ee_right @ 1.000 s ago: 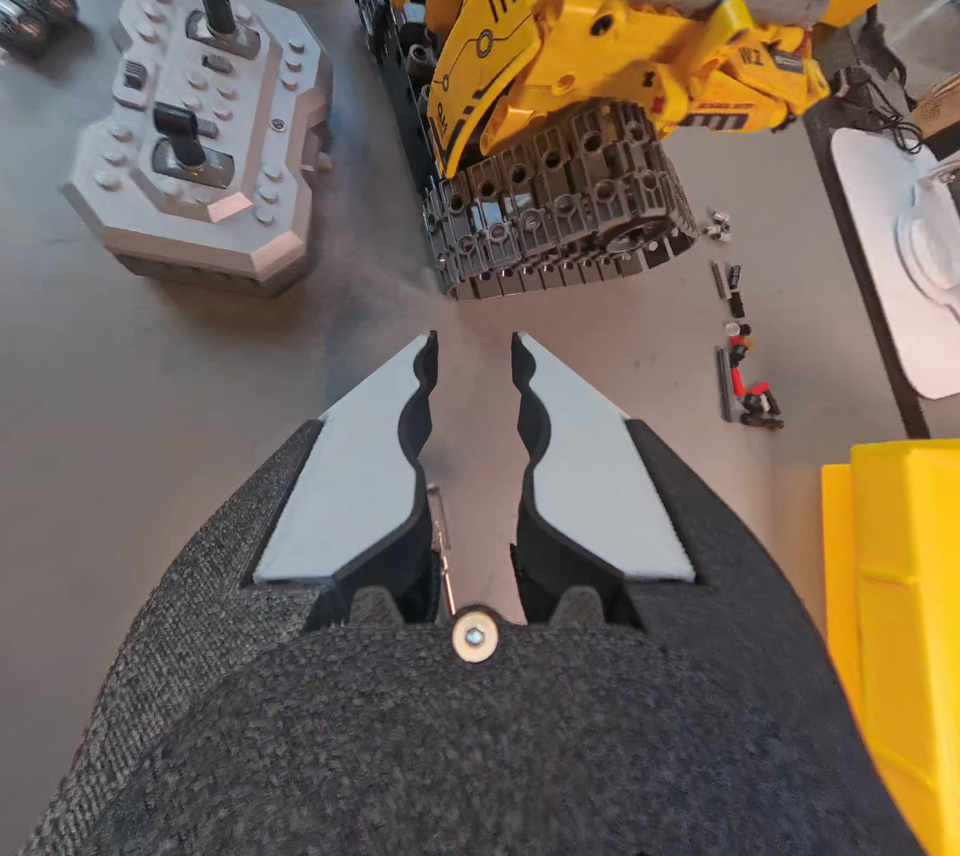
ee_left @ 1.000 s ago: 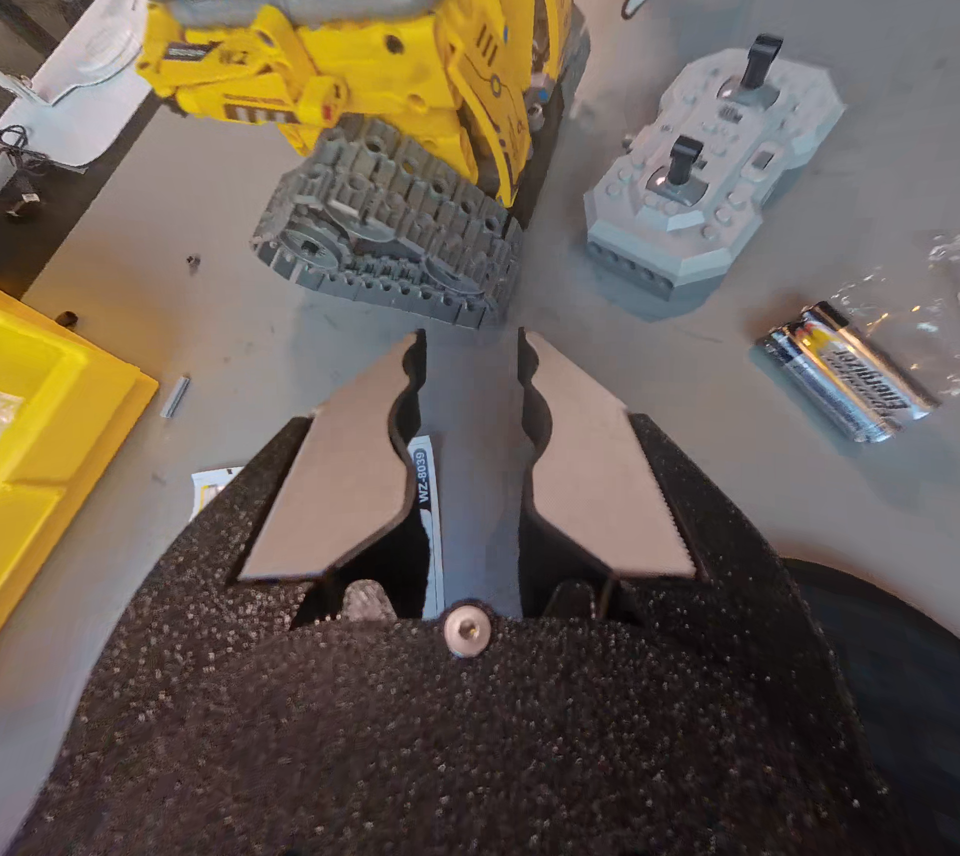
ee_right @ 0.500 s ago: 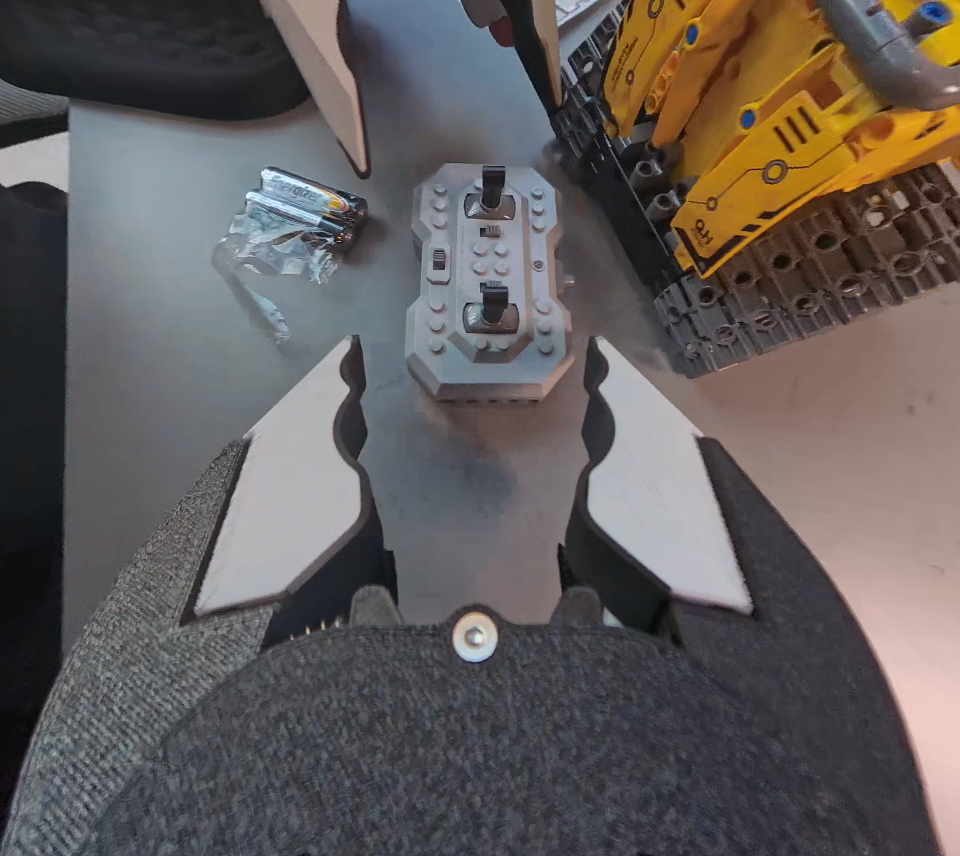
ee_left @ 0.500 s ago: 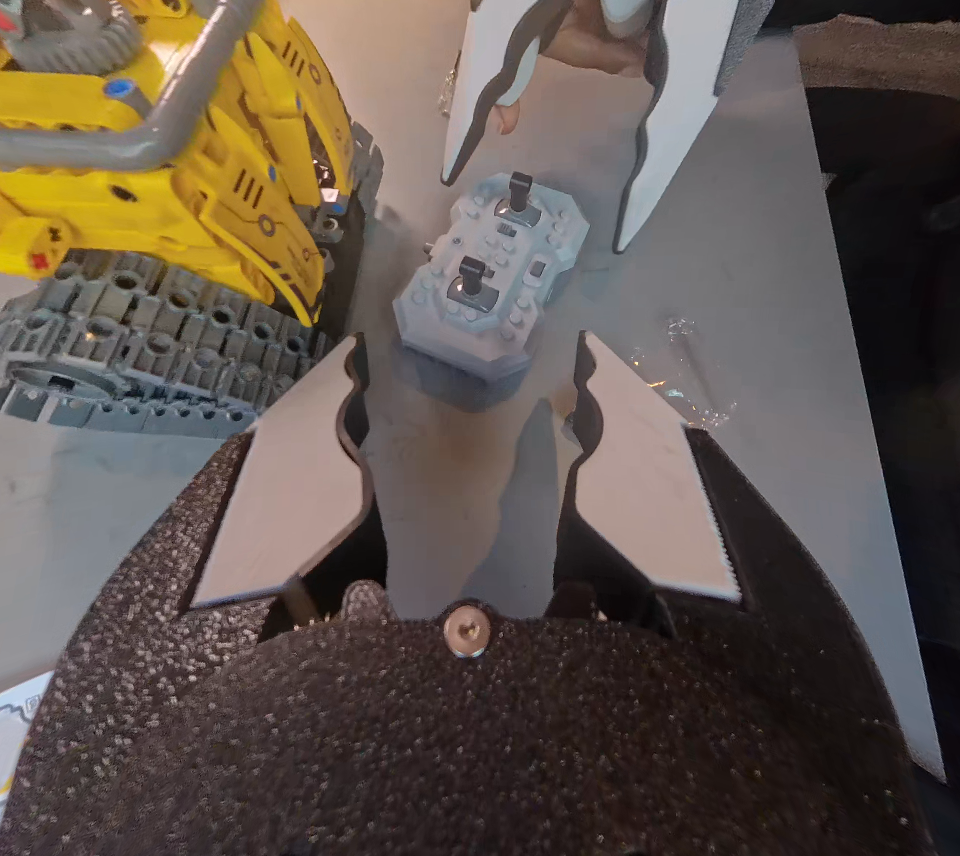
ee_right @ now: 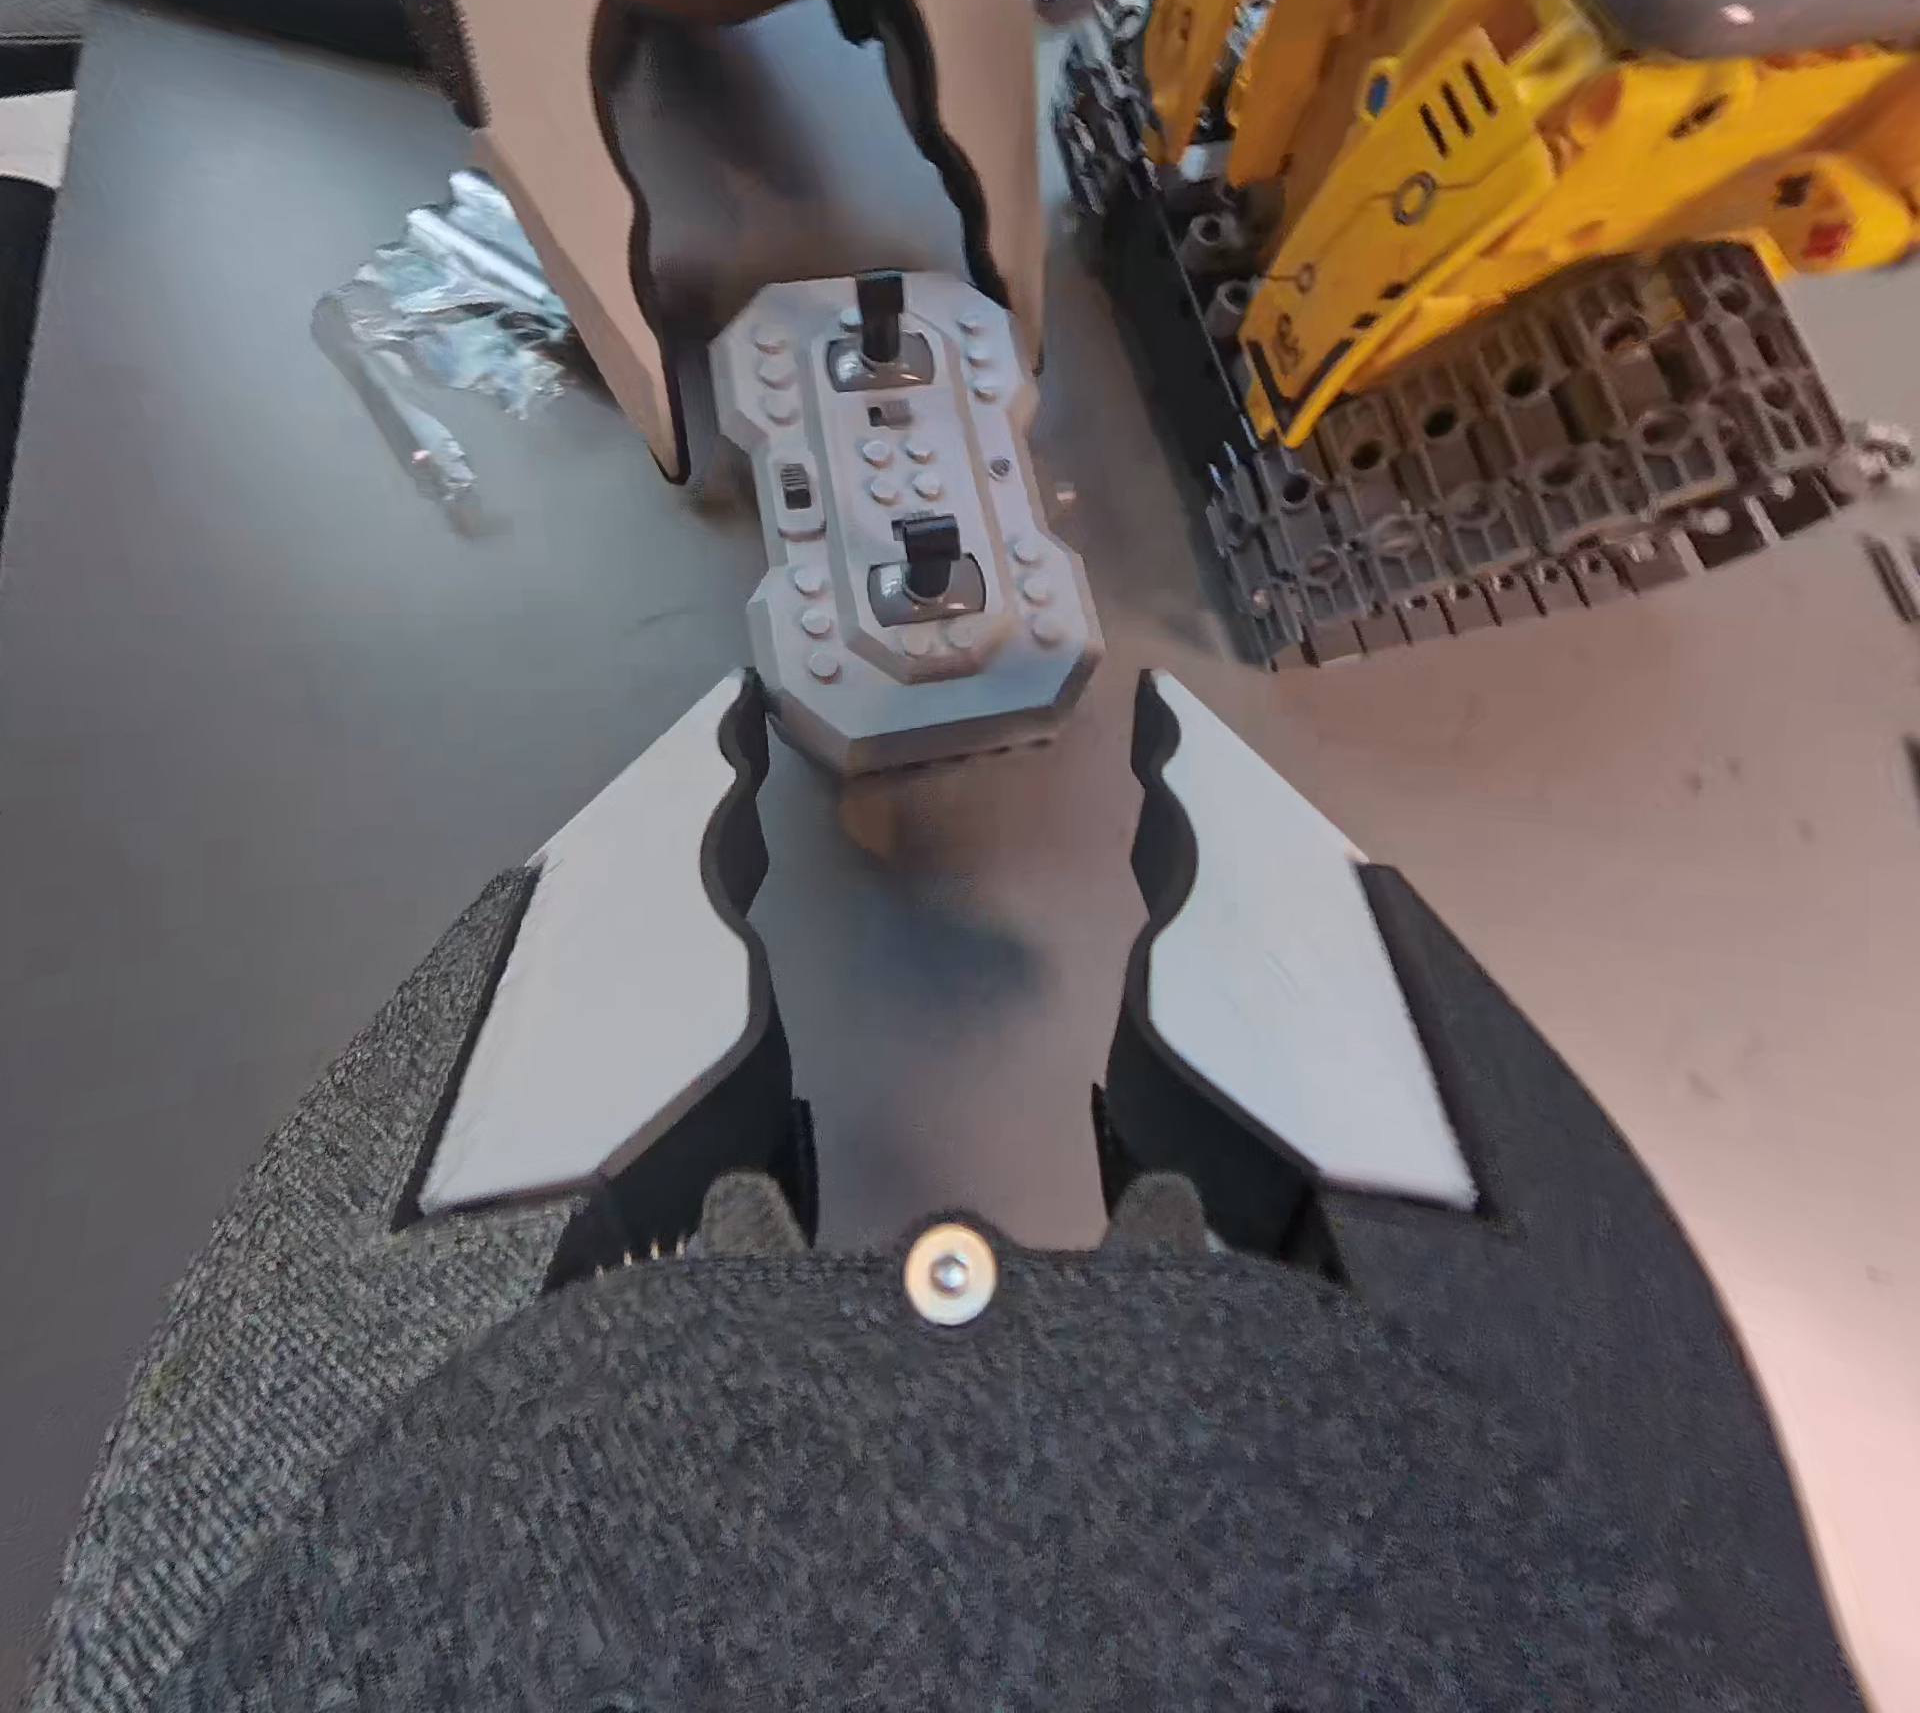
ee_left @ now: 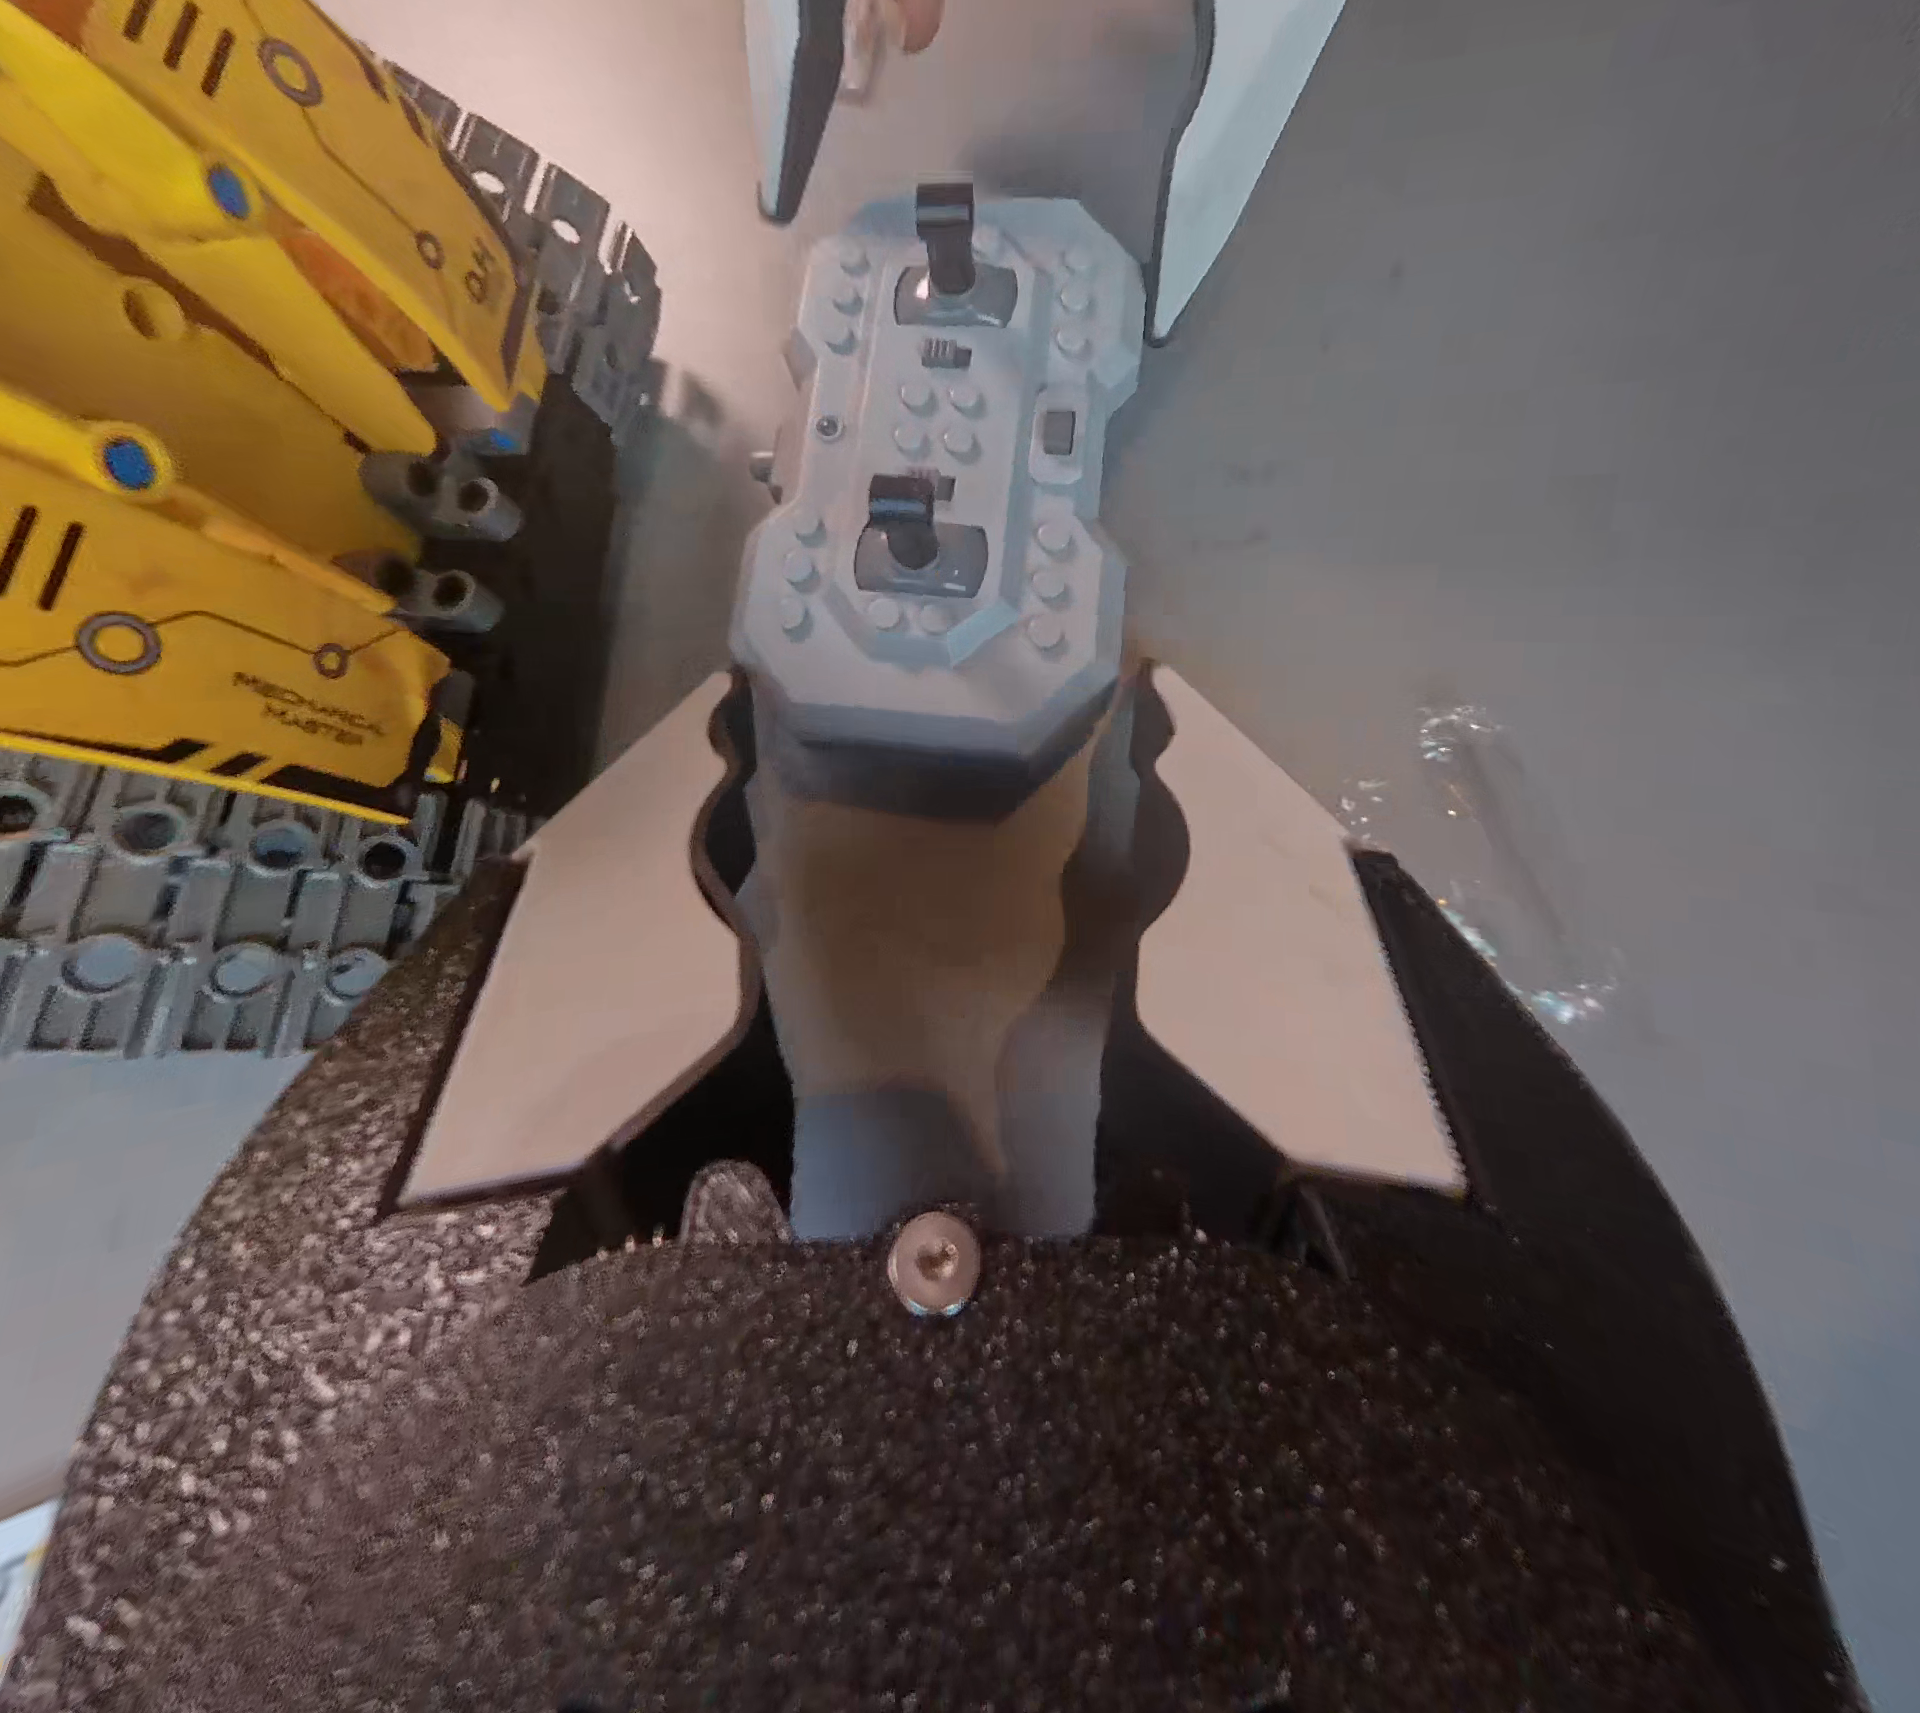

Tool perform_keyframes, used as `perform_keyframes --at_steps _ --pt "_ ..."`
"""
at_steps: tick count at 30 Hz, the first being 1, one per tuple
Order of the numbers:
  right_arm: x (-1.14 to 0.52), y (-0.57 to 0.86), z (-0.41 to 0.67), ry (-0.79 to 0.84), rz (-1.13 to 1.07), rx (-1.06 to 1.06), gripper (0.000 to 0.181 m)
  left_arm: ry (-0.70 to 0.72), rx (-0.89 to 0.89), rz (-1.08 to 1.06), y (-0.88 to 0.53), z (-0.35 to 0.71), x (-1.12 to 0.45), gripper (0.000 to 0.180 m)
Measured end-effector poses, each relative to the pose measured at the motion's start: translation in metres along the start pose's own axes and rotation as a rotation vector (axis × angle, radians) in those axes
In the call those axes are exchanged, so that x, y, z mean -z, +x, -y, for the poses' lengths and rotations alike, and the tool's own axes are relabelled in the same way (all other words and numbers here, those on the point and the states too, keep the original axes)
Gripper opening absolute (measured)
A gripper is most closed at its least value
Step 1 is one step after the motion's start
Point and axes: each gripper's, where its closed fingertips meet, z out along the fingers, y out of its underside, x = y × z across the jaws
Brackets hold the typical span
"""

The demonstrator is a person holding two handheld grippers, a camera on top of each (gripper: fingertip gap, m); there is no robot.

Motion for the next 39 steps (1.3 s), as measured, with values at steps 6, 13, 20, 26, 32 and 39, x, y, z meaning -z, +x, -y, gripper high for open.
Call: perform_keyframes --at_steps 6,13,20,26,32,39 --pt "0.014 0.001 0.003 0.092 -0.186 -0.477 0.077 -0.05 -0.062 0.16 -0.003 -0.001 0.005 0.065" --pt "0.0 -0.003 0.013 0.152 -0.362 -0.619 0.075 -0.071 -0.007 0.108 0.004 -0.003 0.006 0.067" --pt "-0.006 -0.001 0.012 0.146 -0.386 -0.642 0.07 -0.033 0.067 0.062 0.001 0.003 0.007 0.073" --pt "-0.006 0.001 0.012 0.174 -0.383 -0.655 0.067 -0.032 0.07 0.06 0.001 0.006 0.002 0.069" --pt "-0.003 0.001 0.01 0.19 -0.341 -0.634 0.061 -0.036 0.08 0.052 0.002 0.006 0.001 0.069" --pt "0.001 -0.004 0.011 0.197 -0.271 -0.586 0.062 -0.022 0.057 0.024 0.003 0.005 0.003 0.069"
